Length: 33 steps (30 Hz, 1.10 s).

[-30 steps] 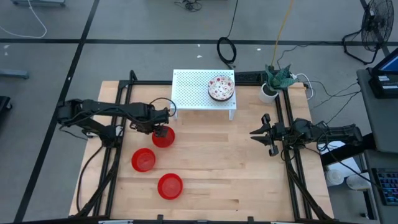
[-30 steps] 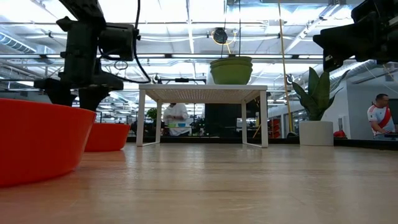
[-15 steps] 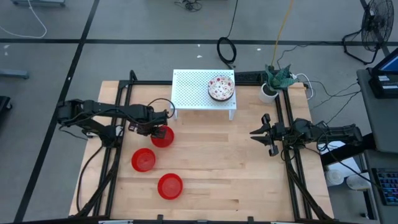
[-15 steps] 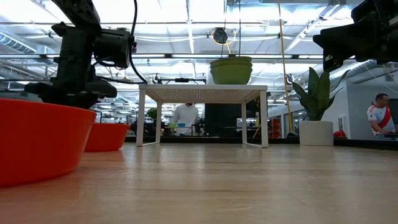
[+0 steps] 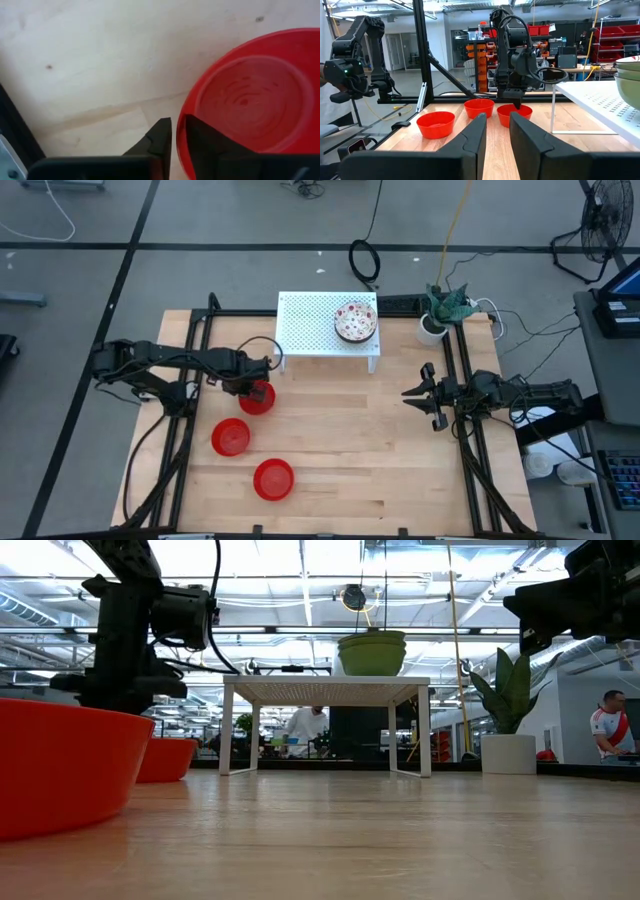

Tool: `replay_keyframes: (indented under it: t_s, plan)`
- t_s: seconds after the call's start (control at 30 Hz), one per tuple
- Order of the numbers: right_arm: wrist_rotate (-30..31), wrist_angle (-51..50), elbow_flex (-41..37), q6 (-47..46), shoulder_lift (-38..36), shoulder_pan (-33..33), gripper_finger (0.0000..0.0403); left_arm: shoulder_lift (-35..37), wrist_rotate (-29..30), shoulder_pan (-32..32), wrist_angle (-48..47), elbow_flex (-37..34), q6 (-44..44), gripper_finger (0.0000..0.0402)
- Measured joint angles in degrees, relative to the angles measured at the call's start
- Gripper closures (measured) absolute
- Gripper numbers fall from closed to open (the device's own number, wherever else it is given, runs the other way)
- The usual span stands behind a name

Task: Pick & Place Mini bowls
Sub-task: Put the top red bowl on the shelf

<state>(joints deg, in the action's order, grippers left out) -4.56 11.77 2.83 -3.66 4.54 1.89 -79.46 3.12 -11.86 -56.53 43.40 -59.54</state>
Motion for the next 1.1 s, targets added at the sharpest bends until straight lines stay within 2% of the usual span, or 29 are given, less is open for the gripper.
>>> replay_keyframes:
  t_s: [0.17, 0.67, 1.1]
  plan:
    - [0.0, 0.0, 0.0, 0.0, 0.0, 0.0, 0.033, 0.0, 0.0, 0.0, 0.0, 0.0, 4.1, 0.0352]
    - [0.0, 0.0, 0.0, 0.0, 0.0, 0.0, 0.033, 0.0, 0.0, 0.0, 4.4, 0.0, 5.4, 0.0353]
    - [0.0, 0.0, 0.0, 0.0, 0.0, 0.0, 0.033, 0.0, 0.5, 0.0, 4.6, 0.0, 5.4, 0.0353]
